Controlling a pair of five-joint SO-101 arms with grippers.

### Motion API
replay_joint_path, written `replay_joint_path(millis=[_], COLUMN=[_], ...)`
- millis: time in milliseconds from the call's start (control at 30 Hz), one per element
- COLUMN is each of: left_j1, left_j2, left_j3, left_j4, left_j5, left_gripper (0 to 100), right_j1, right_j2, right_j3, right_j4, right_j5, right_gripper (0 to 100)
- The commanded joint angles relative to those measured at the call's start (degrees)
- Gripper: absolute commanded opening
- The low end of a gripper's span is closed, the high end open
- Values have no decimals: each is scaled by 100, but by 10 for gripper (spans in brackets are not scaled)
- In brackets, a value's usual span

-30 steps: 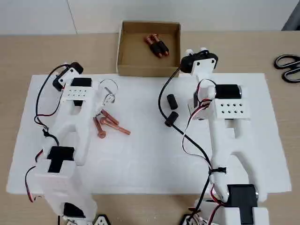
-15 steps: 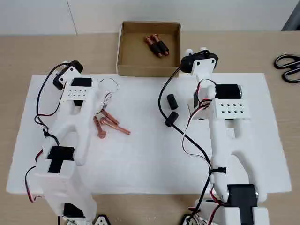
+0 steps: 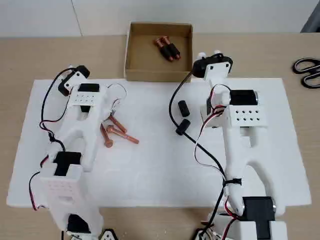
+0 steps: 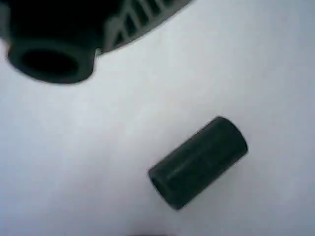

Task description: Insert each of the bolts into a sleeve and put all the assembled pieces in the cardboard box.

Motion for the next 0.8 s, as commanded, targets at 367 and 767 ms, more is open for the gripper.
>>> replay_joint_path(millis=[367,767], left_j1=[35,378], left_j2=[88,79], left_j3=[-171,-2765], left_j4=[-18,2048], left_j5=[-9,-1556], left_gripper=[8,5], right_j1=[31,31], right_j2=[-303,-321], right_j3=[-35,-589], right_j4=[-75,-22], right_j5=[44,44], right_gripper=[15,15])
